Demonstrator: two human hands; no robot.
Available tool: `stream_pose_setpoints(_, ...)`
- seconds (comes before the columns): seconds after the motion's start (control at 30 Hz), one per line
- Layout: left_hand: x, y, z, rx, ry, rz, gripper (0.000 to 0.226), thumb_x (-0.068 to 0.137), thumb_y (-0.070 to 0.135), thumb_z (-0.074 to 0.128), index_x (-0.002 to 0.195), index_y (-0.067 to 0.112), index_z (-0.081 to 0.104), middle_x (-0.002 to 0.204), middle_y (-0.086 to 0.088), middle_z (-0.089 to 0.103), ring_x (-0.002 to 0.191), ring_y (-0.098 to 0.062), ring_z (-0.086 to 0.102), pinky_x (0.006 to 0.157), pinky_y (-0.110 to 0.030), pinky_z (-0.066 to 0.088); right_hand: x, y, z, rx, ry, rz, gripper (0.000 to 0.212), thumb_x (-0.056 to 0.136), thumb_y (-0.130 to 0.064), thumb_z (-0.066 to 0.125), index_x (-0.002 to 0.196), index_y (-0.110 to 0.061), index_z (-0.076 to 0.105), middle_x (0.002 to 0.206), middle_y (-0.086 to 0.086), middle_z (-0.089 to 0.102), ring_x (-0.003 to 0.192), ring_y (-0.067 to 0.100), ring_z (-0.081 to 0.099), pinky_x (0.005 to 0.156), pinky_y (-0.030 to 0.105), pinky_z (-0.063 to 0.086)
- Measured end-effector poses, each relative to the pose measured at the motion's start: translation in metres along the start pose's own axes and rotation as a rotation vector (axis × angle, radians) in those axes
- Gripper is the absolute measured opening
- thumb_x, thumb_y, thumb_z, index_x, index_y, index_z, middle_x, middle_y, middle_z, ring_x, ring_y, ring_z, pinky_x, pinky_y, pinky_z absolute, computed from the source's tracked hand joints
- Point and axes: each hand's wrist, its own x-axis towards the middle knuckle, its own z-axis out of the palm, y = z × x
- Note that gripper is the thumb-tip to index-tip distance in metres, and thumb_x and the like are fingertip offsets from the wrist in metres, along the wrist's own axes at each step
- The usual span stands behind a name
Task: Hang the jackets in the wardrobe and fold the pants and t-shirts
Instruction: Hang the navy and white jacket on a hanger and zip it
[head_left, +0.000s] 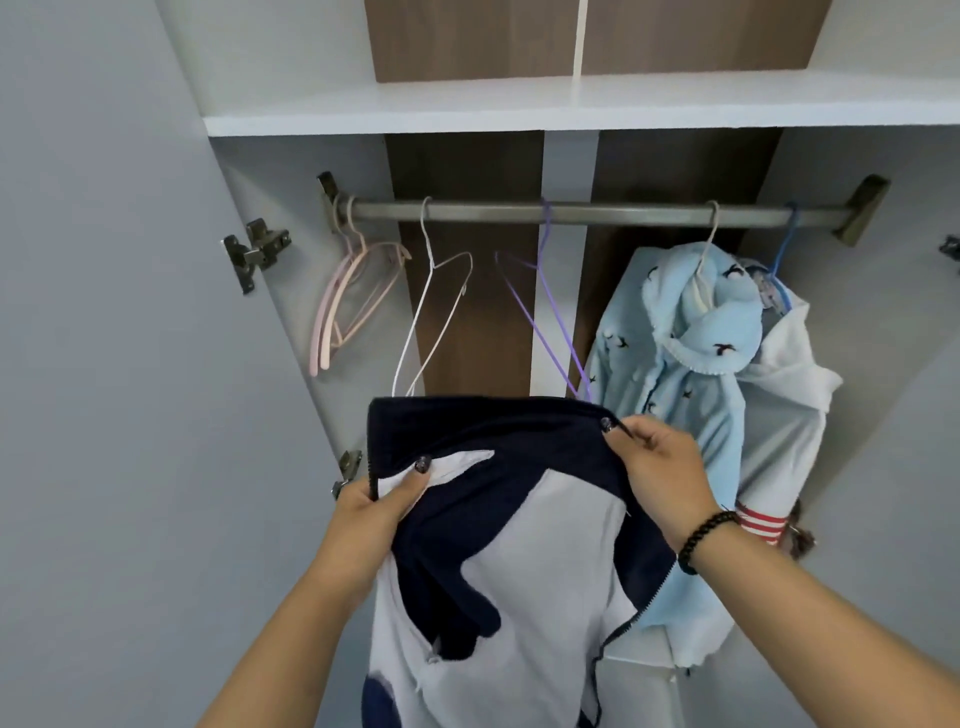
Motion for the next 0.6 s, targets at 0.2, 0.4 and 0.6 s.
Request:
stream_pose_setpoints(0.2, 0.037, 0.022, 0.039, -0.358, 0.002, -0.099, 0.042, 0.079, 0.028, 0.064, 0.111, 0.002, 0.069, 0.109, -0.02, 0.07, 0.1, -0.033, 0.069, 0.085, -0.04, 0.057, 0.041, 0.041, 0.002, -0.242, -0.193, 0.073, 0.036, 0.088, -0.013, 0.064, 0.061, 0.006, 0.049, 0.056, 0.007, 0.036, 0.054, 0.012, 0.034, 0.058, 0.025, 0.028)
stream_pose_setpoints(0.4, 0.066, 0.031, 0.066, -0.309, -0.052, -0.02, 0.044, 0.074, 0.026, 0.074, 0.105, -0.003, 0.064, 0.092, -0.02, 0.067, 0.079, -0.029, 0.067, 0.069, -0.033, 0.058, 0.074, 0.036, -0.004, -0.598, -0.322, -0.066, 0.012, 0.082, -0.013, 0.061, 0.073, -0.016, 0.067, 0.066, -0.005, 0.065, 0.063, 0.006, 0.058, 0.063, 0.017, 0.05)
stream_pose_setpoints(0.6, 0.083, 0.029, 0.083, -0.251, -0.018, 0.004, 0.02, 0.076, 0.021, 0.065, 0.081, 0.001, 0.069, 0.074, -0.017, 0.07, 0.062, -0.025, 0.068, 0.054, -0.03, 0.056, 0.148, 0.011, 0.0, -0.442, -0.078, -0.218, 0.015, 0.084, -0.004, 0.056, 0.093, -0.014, 0.062, 0.087, -0.001, 0.059, 0.073, 0.006, 0.053, 0.063, 0.007, 0.038)
